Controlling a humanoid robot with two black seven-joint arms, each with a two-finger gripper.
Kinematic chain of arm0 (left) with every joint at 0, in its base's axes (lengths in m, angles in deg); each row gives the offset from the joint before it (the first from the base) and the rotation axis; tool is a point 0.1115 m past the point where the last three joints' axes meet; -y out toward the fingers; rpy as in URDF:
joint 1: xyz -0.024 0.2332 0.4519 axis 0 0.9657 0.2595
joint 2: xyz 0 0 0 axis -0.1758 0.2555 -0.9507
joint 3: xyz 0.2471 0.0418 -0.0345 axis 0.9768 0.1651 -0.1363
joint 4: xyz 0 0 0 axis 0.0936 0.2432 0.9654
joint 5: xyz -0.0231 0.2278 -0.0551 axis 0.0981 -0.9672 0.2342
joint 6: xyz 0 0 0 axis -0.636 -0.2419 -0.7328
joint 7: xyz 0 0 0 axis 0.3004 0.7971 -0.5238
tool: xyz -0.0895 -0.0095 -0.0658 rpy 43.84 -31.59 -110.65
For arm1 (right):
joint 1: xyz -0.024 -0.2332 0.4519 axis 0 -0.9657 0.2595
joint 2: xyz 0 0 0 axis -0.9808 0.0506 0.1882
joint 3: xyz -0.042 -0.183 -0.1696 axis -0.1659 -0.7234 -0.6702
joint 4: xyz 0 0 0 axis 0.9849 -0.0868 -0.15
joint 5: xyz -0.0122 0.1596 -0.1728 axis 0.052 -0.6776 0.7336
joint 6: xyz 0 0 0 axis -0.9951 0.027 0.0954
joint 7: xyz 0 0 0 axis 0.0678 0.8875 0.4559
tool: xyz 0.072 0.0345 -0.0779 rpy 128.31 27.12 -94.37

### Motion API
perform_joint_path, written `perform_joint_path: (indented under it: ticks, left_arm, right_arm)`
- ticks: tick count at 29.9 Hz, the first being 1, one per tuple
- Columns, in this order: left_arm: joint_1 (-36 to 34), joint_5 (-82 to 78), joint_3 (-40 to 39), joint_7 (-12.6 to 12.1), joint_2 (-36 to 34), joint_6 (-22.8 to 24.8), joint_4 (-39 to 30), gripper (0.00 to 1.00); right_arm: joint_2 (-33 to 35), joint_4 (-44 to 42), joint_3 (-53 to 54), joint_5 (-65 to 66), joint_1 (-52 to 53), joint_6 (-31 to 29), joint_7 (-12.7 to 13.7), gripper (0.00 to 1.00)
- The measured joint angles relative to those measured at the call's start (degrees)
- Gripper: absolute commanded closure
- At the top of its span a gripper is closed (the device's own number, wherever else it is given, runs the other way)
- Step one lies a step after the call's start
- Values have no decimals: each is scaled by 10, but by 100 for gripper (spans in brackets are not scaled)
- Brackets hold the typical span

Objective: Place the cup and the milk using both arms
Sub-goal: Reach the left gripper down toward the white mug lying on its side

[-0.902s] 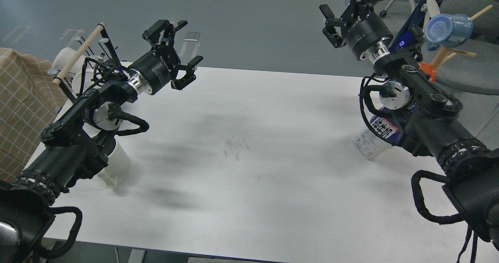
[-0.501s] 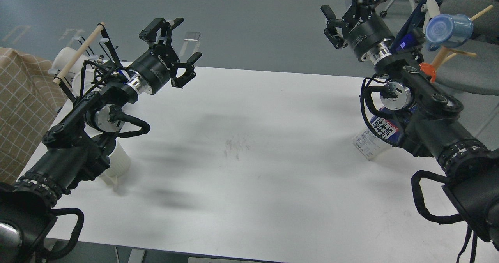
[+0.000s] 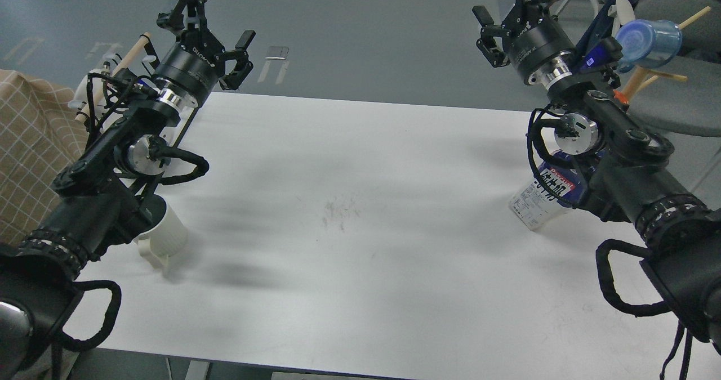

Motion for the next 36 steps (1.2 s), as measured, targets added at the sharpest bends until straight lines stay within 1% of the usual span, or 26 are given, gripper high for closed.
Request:
perform_joint_path:
  ticks: [4, 7, 12, 15, 18, 25, 36]
  left_arm:
    - [-3, 6, 0, -5, 0, -7, 7, 2]
    - [-4, 6, 0, -3, 2, -4, 7, 2]
    - [0, 4, 1, 0, 1, 20, 7, 2]
    - [1, 5, 2, 2, 1, 29, 7, 1]
    - [2, 6, 3, 3, 5, 31, 3, 1]
    - [3, 5, 2, 4, 4, 31, -1, 1]
    - [3, 7, 3, -6, 5, 31, -2, 1]
  right_arm:
    - [0, 0, -1, -8, 0, 1, 1, 0]
    - [0, 0, -4, -12, 0, 1, 3, 0]
    - [0, -3, -24, -13, 5, 1, 7, 0]
    - [0, -14, -28, -14, 9, -3, 3, 0]
    - [0, -20, -30, -15, 13, -6, -2, 0]
    - [0, -21, -29, -17, 16, -6, -4, 0]
    - [0, -19, -28, -17, 21, -2, -4, 0]
